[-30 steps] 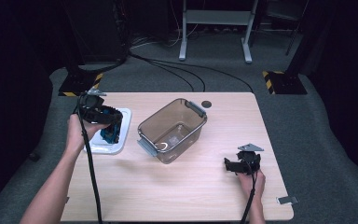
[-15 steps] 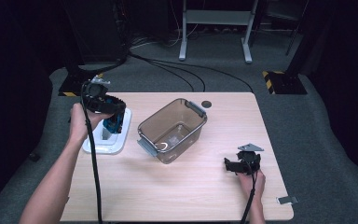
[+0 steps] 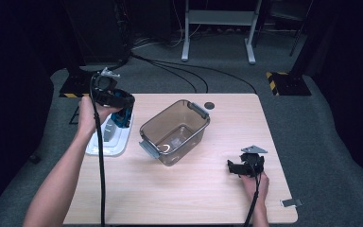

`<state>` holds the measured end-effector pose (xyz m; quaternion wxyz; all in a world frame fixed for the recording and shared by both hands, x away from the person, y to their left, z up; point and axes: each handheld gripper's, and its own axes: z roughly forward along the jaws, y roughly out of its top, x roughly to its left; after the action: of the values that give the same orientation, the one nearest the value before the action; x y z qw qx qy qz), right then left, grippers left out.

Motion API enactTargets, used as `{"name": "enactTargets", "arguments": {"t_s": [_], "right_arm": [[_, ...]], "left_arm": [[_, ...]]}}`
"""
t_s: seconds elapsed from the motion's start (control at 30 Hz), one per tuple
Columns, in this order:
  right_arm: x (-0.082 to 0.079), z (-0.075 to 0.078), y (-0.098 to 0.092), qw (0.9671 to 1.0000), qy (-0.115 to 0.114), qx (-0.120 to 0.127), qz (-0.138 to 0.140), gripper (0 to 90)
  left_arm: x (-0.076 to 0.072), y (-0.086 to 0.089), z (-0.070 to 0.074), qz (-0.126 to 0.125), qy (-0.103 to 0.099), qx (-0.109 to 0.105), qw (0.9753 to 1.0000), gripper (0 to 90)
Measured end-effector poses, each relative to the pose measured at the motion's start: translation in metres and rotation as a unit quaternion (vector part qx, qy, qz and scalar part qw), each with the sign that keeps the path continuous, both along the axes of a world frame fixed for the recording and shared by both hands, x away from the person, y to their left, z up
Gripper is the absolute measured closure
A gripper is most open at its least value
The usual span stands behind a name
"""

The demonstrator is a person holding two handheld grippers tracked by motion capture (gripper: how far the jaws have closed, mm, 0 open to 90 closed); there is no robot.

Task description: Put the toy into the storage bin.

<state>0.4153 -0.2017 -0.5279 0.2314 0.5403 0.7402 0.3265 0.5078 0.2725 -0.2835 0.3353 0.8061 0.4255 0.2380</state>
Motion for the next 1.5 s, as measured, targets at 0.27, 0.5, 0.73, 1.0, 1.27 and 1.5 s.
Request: {"name": "enactTargets", "arguments": {"t_s": [0.27,0.5,0.73,1.0,1.27,1.5], "right_arm": [[0.000,0.000,0.000,1.0000,0.000,-0.001,0.001,7.9],[0.000,0.000,0.000,1.0000,0.000,-0.001,0.001,7.8],[0.000,0.000,0.000,1.0000,0.000,-0.001,0.001,7.8],[0.000,0.000,0.000,1.0000,0.000,-0.002,0.001,7.9],[0.000,0.000,0.000,1.0000,0.000,-0.001,0.001,7.9],[0.000,0.000,0.000,1.0000,0.000,-0.001,0.002,7.9]], "left_arm": [[0.005,-0.020,0.010,-0.020,-0.005,0.005,0.9998,24.6],[0.005,-0.041,0.017,-0.037,-0.013,0.009,0.9992,24.6],[0.006,-0.061,0.020,-0.055,-0.015,0.008,0.9983,24.6],[0.004,-0.084,0.015,-0.082,-0.008,-0.003,0.9966,24.6],[0.004,-0.104,-0.001,-0.106,0.021,-0.004,0.9941,24.6],[0.005,-0.117,-0.019,-0.121,0.046,0.008,0.9916,24.6]]}}
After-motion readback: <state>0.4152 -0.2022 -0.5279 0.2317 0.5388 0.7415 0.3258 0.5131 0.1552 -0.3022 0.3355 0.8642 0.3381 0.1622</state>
